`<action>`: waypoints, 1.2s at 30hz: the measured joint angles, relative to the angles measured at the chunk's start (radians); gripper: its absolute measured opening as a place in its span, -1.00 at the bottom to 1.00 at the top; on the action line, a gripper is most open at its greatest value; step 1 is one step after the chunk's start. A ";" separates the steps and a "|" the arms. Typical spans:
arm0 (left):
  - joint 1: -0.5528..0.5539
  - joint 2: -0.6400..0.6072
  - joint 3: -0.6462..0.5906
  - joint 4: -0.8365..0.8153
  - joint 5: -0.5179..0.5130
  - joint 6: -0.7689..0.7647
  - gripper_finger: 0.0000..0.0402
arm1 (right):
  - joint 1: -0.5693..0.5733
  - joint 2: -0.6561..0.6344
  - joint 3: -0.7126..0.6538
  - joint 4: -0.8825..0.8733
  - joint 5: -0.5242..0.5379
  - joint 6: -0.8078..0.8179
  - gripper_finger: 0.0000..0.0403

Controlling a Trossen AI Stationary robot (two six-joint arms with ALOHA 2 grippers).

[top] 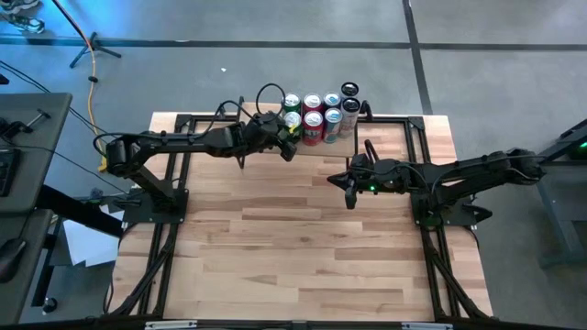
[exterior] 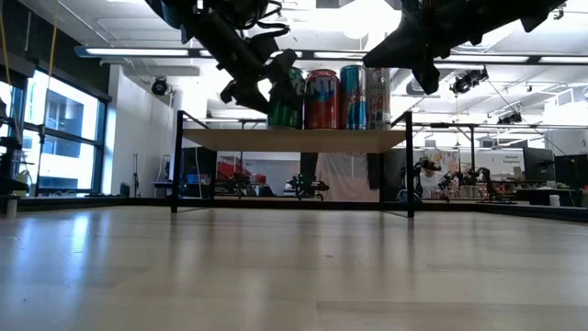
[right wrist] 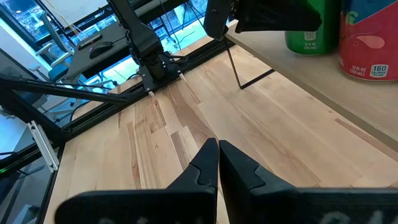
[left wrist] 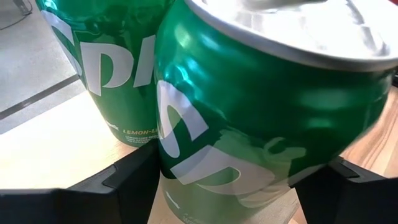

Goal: Place canned beverage on shelf
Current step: Put the green soda can on the shelf aligned with the other green soda can, then return to Home Position

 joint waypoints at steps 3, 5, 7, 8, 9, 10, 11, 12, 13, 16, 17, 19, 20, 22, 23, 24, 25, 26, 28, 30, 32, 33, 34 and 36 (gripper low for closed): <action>0.000 0.000 0.000 0.000 -0.002 0.000 0.47 | 0.000 0.000 0.000 0.000 0.000 0.000 -1.00; 0.000 0.000 0.000 0.007 -0.003 0.000 0.54 | 0.000 0.000 0.000 0.000 0.000 0.000 -1.00; 0.001 0.000 0.002 0.010 -0.004 0.000 0.61 | 0.000 0.000 0.000 0.000 0.000 0.000 -1.00; 0.001 0.000 0.002 0.007 -0.004 0.000 0.64 | 0.000 0.000 0.000 0.000 0.000 0.000 -1.00; 0.001 0.000 0.002 0.004 -0.003 0.000 0.67 | 0.000 0.000 0.000 0.000 0.000 0.000 -1.00; 0.001 0.000 0.002 0.005 -0.003 0.000 0.70 | 0.000 0.000 0.000 0.000 0.000 0.000 -1.00; 0.001 -0.002 0.002 0.005 -0.002 0.000 0.72 | 0.000 0.000 0.000 0.000 0.000 0.000 -1.00; 0.001 -0.007 0.002 0.002 0.002 0.000 0.74 | 0.000 0.000 0.000 0.000 0.000 0.000 -1.00; 0.002 -0.010 0.002 0.004 0.006 0.000 0.75 | 0.000 0.000 0.000 0.000 0.000 0.000 -1.00; 0.009 -0.038 0.002 -0.004 0.044 0.002 0.78 | 0.000 0.000 0.000 0.000 0.000 0.000 -1.00; 0.013 -0.050 0.002 -0.004 0.062 0.002 0.78 | 0.000 0.000 0.000 0.000 0.000 0.000 -1.00; 0.021 -0.078 0.002 -0.023 0.104 0.002 0.78 | 0.000 0.000 0.000 0.000 0.000 0.000 -1.00; 0.025 -0.093 0.002 -0.043 0.122 0.002 0.78 | 0.000 0.000 0.000 0.000 0.000 0.000 -1.00; 0.028 -0.124 0.002 -0.075 0.158 0.002 0.78 | 0.000 0.000 0.000 0.000 0.000 0.000 -1.00; 0.028 -0.140 0.002 -0.095 0.174 0.002 0.78 | 0.000 0.000 0.000 0.000 0.000 0.000 -1.00; 0.028 -0.158 0.002 -0.116 0.190 0.002 0.78 | 0.000 0.000 0.000 0.000 0.000 0.000 -1.00; 0.028 -0.176 0.002 -0.138 0.206 0.002 0.78 | 0.000 0.000 0.000 0.000 0.000 0.000 -1.00; 0.027 -0.195 0.002 -0.155 0.213 0.003 0.78 | 0.000 0.000 0.000 0.000 0.000 0.000 -1.00; 0.024 -0.233 0.002 -0.181 0.228 0.002 0.78 | 0.000 0.000 0.000 0.000 0.000 0.000 -1.00; 0.019 -0.274 0.002 -0.203 0.246 0.002 0.78 | 0.000 0.000 0.000 0.000 0.000 0.000 -1.00; 0.009 -0.315 0.002 -0.210 0.267 -0.002 0.78 | 0.000 0.000 0.000 0.001 0.000 -0.004 -1.00; 0.003 -0.336 0.002 -0.215 0.278 -0.013 0.78 | 0.000 0.000 0.000 0.001 0.000 -0.005 -1.00; -0.005 -0.358 0.002 -0.217 0.285 -0.024 0.78 | 0.000 0.000 0.000 0.004 0.000 -0.008 -1.00; -0.030 -0.400 0.002 -0.215 0.293 -0.027 0.78 | 0.000 0.000 0.000 0.036 0.001 -0.050 -1.00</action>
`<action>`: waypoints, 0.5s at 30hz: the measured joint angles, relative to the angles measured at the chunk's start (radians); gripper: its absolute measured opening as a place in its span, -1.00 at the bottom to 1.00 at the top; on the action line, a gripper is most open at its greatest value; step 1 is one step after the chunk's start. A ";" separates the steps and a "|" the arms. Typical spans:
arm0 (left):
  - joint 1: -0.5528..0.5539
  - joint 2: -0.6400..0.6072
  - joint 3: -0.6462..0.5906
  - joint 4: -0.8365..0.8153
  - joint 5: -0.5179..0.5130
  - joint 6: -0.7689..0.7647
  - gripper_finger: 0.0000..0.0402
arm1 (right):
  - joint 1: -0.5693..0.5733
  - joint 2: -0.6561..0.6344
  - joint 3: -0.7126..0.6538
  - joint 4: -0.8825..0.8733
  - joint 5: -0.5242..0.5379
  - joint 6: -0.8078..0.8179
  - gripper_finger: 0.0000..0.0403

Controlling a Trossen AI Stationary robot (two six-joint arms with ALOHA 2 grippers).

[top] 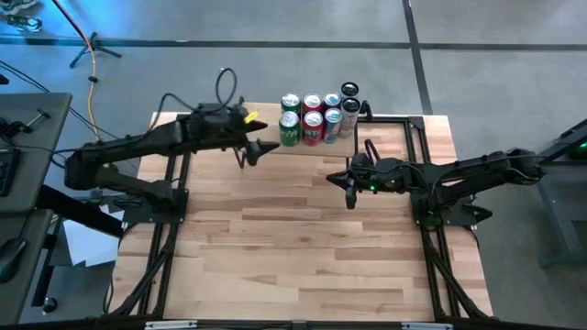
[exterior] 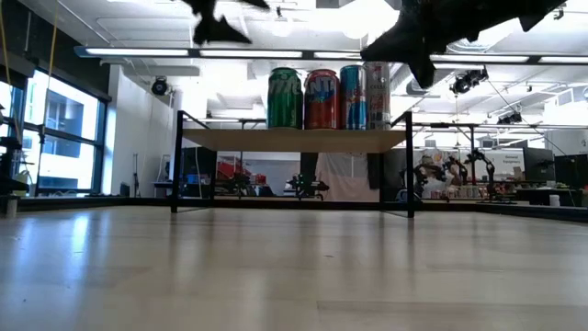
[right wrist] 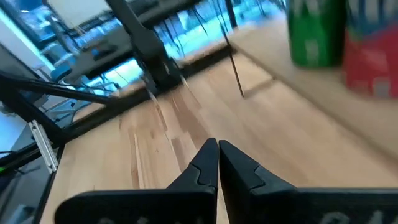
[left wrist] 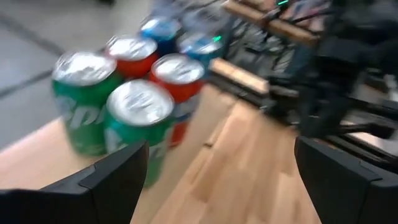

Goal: Place canned beverage on shelf
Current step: Return to Home Position

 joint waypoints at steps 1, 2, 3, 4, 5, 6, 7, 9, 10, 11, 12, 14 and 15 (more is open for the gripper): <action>-0.017 -0.020 0.000 0.004 0.005 0.018 0.78 | 0.001 0.000 0.000 0.035 -0.001 -0.034 -1.00; -0.038 -0.039 0.000 0.015 0.009 0.039 0.78 | 0.004 0.000 0.000 0.079 -0.005 -0.072 -1.00; -0.062 -0.058 0.000 0.033 0.012 0.055 0.78 | 0.008 0.000 0.000 0.120 -0.007 -0.109 -1.00; -0.085 -0.075 0.000 0.052 0.014 0.065 0.78 | 0.013 0.000 0.000 0.168 -0.013 -0.152 -1.00; -0.107 -0.090 0.000 0.069 0.014 0.074 0.78 | 0.017 0.000 0.000 0.214 -0.015 -0.195 -1.00; -0.130 -0.102 -0.001 0.091 0.013 0.082 0.78 | 0.020 0.000 0.000 0.257 -0.016 -0.231 -1.00; -0.150 -0.113 -0.007 0.125 0.009 0.088 0.78 | 0.023 -0.001 0.000 0.295 -0.017 -0.260 -1.00; -0.185 -0.137 -0.042 0.209 -0.004 0.082 0.78 | 0.022 -0.001 0.000 0.350 -0.017 -0.293 -1.00; -0.200 -0.146 -0.065 0.258 -0.009 0.068 0.78 | 0.022 -0.001 0.000 0.370 -0.016 -0.296 -1.00; -0.214 -0.154 -0.089 0.304 -0.012 0.056 0.78 | 0.019 -0.001 0.000 0.385 -0.016 -0.291 -1.00; -0.227 -0.163 -0.117 0.348 -0.012 0.048 0.78 | 0.015 -0.001 0.000 0.396 -0.016 -0.277 -1.00; -0.246 -0.176 -0.175 0.432 -0.017 0.028 0.78 | 0.009 -0.001 0.000 0.407 -0.016 -0.229 -1.00; -0.252 -0.183 -0.203 0.467 -0.023 0.026 0.78 | 0.006 -0.001 0.000 0.408 -0.017 -0.203 -1.00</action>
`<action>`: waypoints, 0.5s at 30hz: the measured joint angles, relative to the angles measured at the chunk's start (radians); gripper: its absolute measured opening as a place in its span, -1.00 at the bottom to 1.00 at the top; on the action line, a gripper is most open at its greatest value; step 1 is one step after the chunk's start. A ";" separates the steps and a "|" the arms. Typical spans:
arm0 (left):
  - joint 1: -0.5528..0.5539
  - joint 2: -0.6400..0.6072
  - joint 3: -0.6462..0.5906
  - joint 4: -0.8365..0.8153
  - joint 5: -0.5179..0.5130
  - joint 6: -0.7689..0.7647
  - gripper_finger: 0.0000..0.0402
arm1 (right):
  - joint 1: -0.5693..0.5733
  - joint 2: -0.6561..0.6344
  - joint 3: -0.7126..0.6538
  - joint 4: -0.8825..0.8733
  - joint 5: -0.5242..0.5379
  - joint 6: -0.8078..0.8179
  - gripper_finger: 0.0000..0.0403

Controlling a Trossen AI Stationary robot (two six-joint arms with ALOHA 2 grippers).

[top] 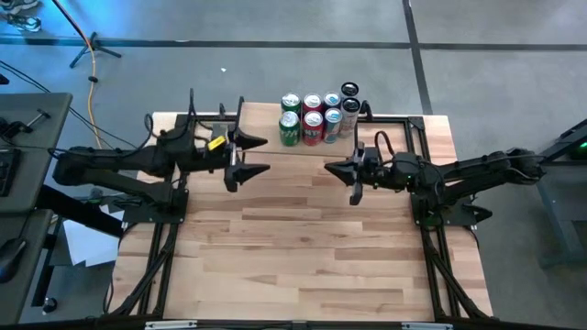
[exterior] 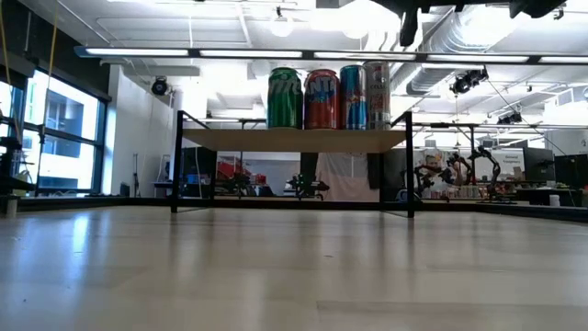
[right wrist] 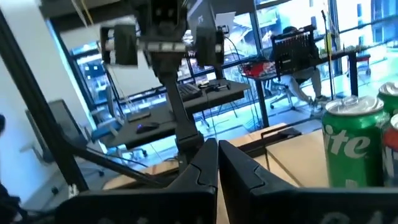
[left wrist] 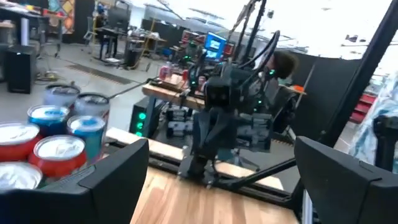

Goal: Place canned beverage on shelf
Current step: Return to Home Position

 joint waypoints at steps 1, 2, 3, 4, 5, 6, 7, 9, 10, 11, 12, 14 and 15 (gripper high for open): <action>-0.004 -0.010 -0.028 0.021 -0.012 -0.002 0.78 | -0.003 0.000 0.000 0.000 -0.010 0.018 -1.00; -0.006 -0.017 -0.053 0.052 -0.027 -0.011 0.78 | -0.007 0.000 0.000 0.000 -0.030 0.028 -1.00; -0.006 -0.024 -0.076 0.093 -0.045 -0.021 0.78 | -0.009 0.000 0.000 0.004 -0.053 0.040 -1.00; -0.006 -0.033 -0.097 0.121 -0.054 -0.027 0.78 | -0.009 0.000 0.000 0.011 -0.075 0.046 -1.00; -0.005 -0.040 -0.114 0.146 -0.055 -0.032 0.78 | -0.009 0.000 0.000 0.024 -0.090 0.053 -1.00; -0.005 -0.047 -0.128 0.167 -0.053 -0.035 0.78 | -0.009 0.000 0.000 0.034 -0.095 0.057 -1.00; -0.005 -0.057 -0.139 0.180 -0.048 -0.036 0.78 | -0.008 0.000 0.000 0.043 -0.099 0.061 -1.00; -0.005 -0.075 -0.148 0.179 -0.041 -0.048 0.78 | -0.010 -0.002 0.000 0.057 -0.100 0.060 -1.00; -0.005 -0.083 -0.150 0.175 -0.039 -0.054 0.78 | -0.014 -0.004 0.000 0.059 -0.100 0.054 -1.00; -0.005 -0.090 -0.150 0.163 -0.034 -0.061 0.78 | -0.016 -0.006 0.000 0.063 -0.100 0.052 -1.00; -0.005 -0.097 -0.150 0.147 -0.023 -0.067 0.78 | -0.021 -0.008 0.000 0.062 -0.100 0.052 -1.00; -0.005 -0.101 -0.150 0.126 0.021 -0.068 0.78 | -0.029 -0.009 0.000 0.066 -0.100 0.055 -1.00; -0.005 -0.101 -0.150 0.117 0.044 -0.067 0.78 | -0.034 -0.009 0.000 0.071 -0.100 0.062 -1.00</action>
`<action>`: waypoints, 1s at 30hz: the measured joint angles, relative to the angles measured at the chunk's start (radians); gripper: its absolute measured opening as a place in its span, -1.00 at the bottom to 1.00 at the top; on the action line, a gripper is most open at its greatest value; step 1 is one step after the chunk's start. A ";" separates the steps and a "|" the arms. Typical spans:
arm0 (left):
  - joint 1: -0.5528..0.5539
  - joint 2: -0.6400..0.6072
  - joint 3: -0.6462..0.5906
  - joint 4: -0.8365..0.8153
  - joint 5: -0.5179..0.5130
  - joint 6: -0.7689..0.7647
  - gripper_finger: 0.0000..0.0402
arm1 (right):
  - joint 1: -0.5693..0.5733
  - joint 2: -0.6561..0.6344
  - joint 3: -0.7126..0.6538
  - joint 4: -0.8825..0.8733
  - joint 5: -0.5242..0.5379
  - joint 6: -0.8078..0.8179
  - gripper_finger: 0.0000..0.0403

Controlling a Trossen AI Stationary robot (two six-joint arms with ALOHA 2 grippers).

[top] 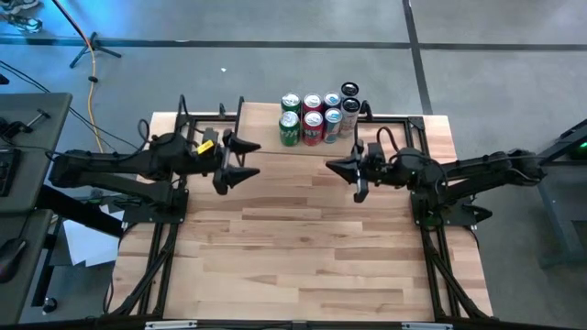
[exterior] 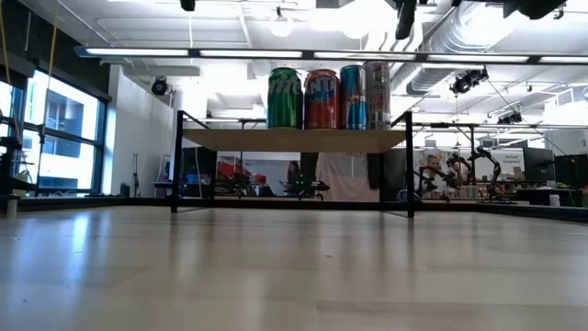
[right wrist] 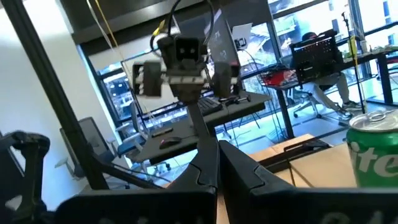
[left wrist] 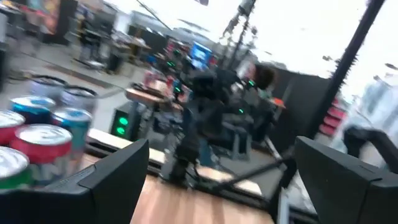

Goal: Place canned beverage on shelf
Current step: Return to Home Position

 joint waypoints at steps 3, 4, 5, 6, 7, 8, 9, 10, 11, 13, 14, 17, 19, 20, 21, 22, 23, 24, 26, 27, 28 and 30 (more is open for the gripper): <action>-0.002 0.001 0.000 -0.002 0.047 0.004 0.78 | -0.013 -0.001 0.000 0.023 -0.011 0.003 -1.00; -0.002 0.000 0.000 0.000 0.050 0.004 0.78 | -0.014 -0.001 0.000 0.025 -0.012 0.003 -1.00; -0.002 0.001 0.000 0.001 0.050 0.004 0.78 | -0.017 -0.001 0.000 0.026 -0.013 0.003 -1.00; -0.002 0.002 0.000 0.000 0.050 0.004 0.78 | -0.020 -0.001 0.000 0.030 -0.013 0.003 -1.00; -0.002 0.002 -0.001 -0.001 0.049 0.005 0.78 | -0.021 -0.001 0.000 0.033 -0.013 0.004 -1.00; -0.002 0.002 0.000 -0.001 0.049 0.008 0.78 | -0.023 -0.001 0.000 0.035 -0.013 0.008 -1.00; -0.001 0.000 0.000 0.000 0.049 0.014 0.78 | -0.025 -0.001 0.000 0.034 -0.013 0.008 -1.00; -0.001 -0.005 -0.001 -0.002 0.049 0.016 0.78 | -0.026 -0.001 0.000 0.033 -0.013 0.008 -1.00; -0.001 -0.011 0.000 -0.002 0.049 0.016 0.78 | -0.026 -0.001 0.000 0.034 -0.013 0.008 -1.00; -0.001 -0.026 0.000 0.001 0.050 0.024 0.78 | -0.025 -0.001 0.000 0.033 -0.013 0.010 -1.00; -0.001 -0.034 0.000 -0.001 0.052 0.033 0.78 | -0.025 -0.001 0.000 0.033 -0.013 0.010 -1.00; -0.001 -0.064 0.000 -0.002 0.053 0.062 0.78 | -0.025 -0.001 0.000 0.033 -0.013 0.010 -1.00; -0.001 -0.088 0.000 -0.005 0.053 0.075 0.78 | -0.025 -0.001 0.000 0.033 -0.014 0.009 -1.00; -0.001 -0.099 0.000 -0.007 0.053 0.082 0.78 | -0.025 -0.001 0.000 0.033 -0.014 0.008 -1.00; -0.001 -0.110 0.000 -0.016 0.053 0.090 0.78 | -0.025 -0.001 0.000 0.032 -0.014 0.008 -1.00; -0.001 -0.121 0.000 -0.031 0.053 0.099 0.78 | -0.025 -0.001 0.000 0.032 -0.014 0.008 -1.00; -0.001 -0.132 0.000 -0.049 0.054 0.108 0.78 | -0.025 -0.001 0.000 0.032 -0.014 0.008 -1.00; -0.001 -0.143 0.000 -0.072 0.054 0.116 0.77 | -0.025 -0.001 0.000 0.032 -0.014 0.008 -1.00; -0.001 -0.164 -0.003 -0.114 0.054 0.122 0.73 | -0.025 -0.001 0.000 0.032 -0.014 0.008 -1.00; -0.001 -0.175 -0.003 -0.138 0.054 0.126 0.70 | -0.025 -0.001 0.000 0.032 -0.014 0.008 -1.00; -0.001 -0.185 -0.005 -0.153 0.054 0.135 0.66 | -0.025 -0.001 0.000 0.032 -0.014 0.008 -1.00; -0.001 -0.206 -0.033 -0.137 0.054 0.147 0.56 | -0.025 -0.001 0.000 0.032 -0.014 0.008 -1.00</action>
